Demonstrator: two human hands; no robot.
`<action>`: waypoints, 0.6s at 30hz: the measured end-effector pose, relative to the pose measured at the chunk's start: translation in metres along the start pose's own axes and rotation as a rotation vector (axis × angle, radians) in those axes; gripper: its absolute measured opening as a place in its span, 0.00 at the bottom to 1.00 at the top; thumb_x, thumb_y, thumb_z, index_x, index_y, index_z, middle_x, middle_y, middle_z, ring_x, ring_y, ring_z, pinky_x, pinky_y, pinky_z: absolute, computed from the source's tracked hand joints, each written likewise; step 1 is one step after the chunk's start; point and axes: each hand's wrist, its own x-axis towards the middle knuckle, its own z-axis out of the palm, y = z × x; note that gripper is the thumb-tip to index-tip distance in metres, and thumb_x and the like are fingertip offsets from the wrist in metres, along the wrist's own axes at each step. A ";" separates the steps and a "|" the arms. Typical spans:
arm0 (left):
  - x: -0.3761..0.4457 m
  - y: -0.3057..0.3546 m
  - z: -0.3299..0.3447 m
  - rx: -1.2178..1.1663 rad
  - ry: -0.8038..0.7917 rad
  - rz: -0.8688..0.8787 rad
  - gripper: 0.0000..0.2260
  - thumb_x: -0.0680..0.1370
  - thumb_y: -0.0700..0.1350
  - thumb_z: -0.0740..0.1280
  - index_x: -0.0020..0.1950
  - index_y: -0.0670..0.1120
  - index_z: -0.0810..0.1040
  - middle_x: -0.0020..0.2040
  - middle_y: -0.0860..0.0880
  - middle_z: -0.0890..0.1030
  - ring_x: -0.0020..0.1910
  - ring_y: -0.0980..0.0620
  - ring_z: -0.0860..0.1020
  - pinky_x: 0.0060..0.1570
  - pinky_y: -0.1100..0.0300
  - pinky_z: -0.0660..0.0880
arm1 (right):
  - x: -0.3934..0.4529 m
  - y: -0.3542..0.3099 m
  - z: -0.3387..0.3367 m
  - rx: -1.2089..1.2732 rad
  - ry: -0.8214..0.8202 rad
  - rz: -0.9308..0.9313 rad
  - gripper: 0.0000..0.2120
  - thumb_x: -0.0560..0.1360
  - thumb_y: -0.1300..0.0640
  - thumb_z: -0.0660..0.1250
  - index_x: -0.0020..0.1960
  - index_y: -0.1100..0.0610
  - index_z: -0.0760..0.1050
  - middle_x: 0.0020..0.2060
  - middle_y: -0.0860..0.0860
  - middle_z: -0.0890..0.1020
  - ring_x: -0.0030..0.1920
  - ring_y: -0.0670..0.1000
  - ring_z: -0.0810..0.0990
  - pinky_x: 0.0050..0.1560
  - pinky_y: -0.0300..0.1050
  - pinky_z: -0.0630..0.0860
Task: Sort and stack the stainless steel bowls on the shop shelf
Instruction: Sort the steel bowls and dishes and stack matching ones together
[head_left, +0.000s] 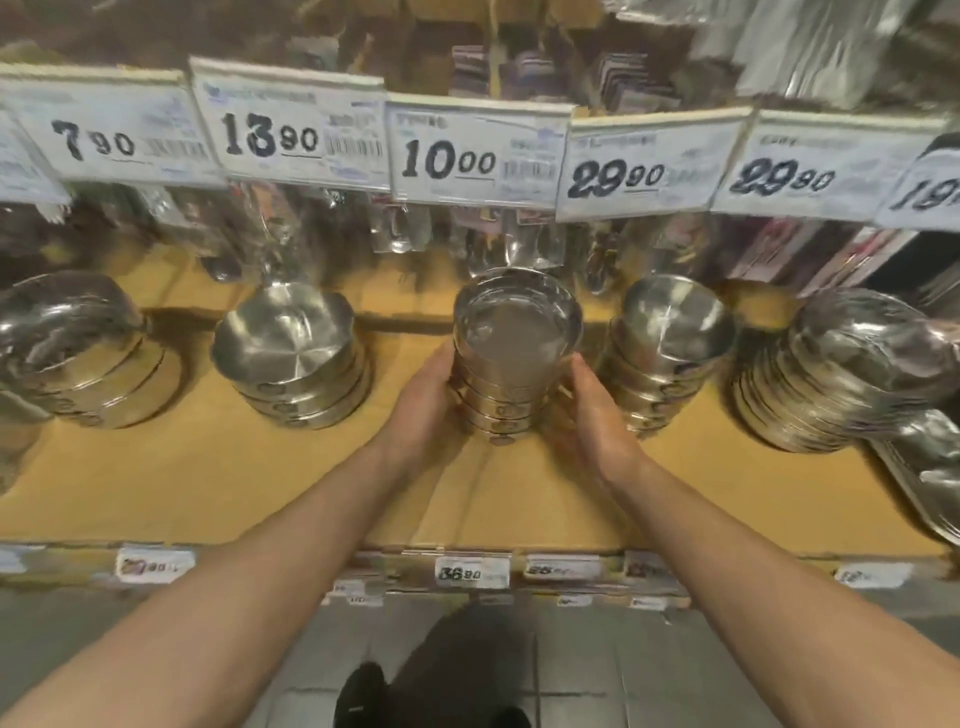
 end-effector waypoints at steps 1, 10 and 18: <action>0.001 0.001 0.001 0.031 0.000 0.005 0.13 0.86 0.46 0.55 0.47 0.47 0.76 0.37 0.55 0.84 0.32 0.64 0.81 0.29 0.69 0.76 | 0.003 0.001 -0.001 0.007 -0.019 -0.001 0.23 0.85 0.42 0.50 0.46 0.30 0.83 0.46 0.30 0.85 0.55 0.35 0.80 0.56 0.39 0.79; 0.000 0.009 0.004 0.000 0.079 -0.057 0.20 0.86 0.48 0.53 0.70 0.37 0.73 0.67 0.39 0.76 0.54 0.54 0.75 0.41 0.64 0.80 | 0.013 0.005 -0.005 -0.002 -0.048 0.015 0.22 0.85 0.41 0.51 0.49 0.37 0.84 0.47 0.34 0.86 0.56 0.40 0.80 0.58 0.48 0.77; 0.008 0.008 -0.006 0.012 0.150 -0.039 0.18 0.86 0.46 0.52 0.69 0.39 0.75 0.60 0.43 0.76 0.55 0.54 0.74 0.38 0.65 0.79 | 0.015 0.003 0.003 -0.032 -0.051 -0.038 0.20 0.86 0.46 0.48 0.54 0.49 0.79 0.48 0.41 0.86 0.51 0.38 0.82 0.55 0.45 0.77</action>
